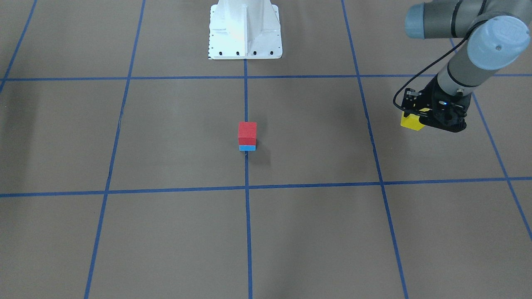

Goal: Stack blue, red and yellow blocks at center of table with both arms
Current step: 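Carry the yellow cube with the left gripper above the red cube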

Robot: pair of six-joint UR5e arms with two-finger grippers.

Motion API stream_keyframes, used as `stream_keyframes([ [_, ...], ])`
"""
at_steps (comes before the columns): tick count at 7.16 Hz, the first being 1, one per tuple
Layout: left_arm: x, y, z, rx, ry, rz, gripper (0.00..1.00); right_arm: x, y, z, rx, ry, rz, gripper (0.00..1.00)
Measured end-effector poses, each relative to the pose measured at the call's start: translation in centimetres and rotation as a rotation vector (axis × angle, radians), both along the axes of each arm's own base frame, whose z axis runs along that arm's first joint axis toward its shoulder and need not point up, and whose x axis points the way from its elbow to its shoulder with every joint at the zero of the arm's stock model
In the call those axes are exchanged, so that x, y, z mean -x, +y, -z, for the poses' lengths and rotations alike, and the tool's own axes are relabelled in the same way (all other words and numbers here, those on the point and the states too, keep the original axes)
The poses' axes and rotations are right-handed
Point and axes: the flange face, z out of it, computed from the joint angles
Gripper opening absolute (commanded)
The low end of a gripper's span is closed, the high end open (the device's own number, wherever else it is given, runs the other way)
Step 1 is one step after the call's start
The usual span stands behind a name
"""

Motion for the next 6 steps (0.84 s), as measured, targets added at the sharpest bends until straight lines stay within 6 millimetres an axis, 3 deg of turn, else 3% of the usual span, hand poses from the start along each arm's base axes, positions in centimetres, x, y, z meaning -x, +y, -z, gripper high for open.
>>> stream_keyframes([
  [1,-2.8,-0.2,7.0,0.041,-0.007,0.019,0.00,0.0,0.0,-0.1,-0.004,0.000,0.006,0.99],
  [3,-9.4,0.2,16.6,0.122,-0.002,0.073,0.00,0.0,0.0,-0.4,-0.010,0.000,0.018,0.99],
  [4,-12.5,0.3,20.1,0.148,0.003,0.084,0.00,0.0,0.1,-0.7,-0.013,0.000,0.028,0.99],
  [5,-15.6,0.7,22.2,0.166,0.010,0.086,0.00,0.0,0.2,-0.9,-0.015,0.000,0.033,0.99],
  [6,-18.4,0.9,23.1,0.185,0.021,0.099,0.00,0.0,0.2,-1.0,-0.015,-0.001,0.035,0.99],
])
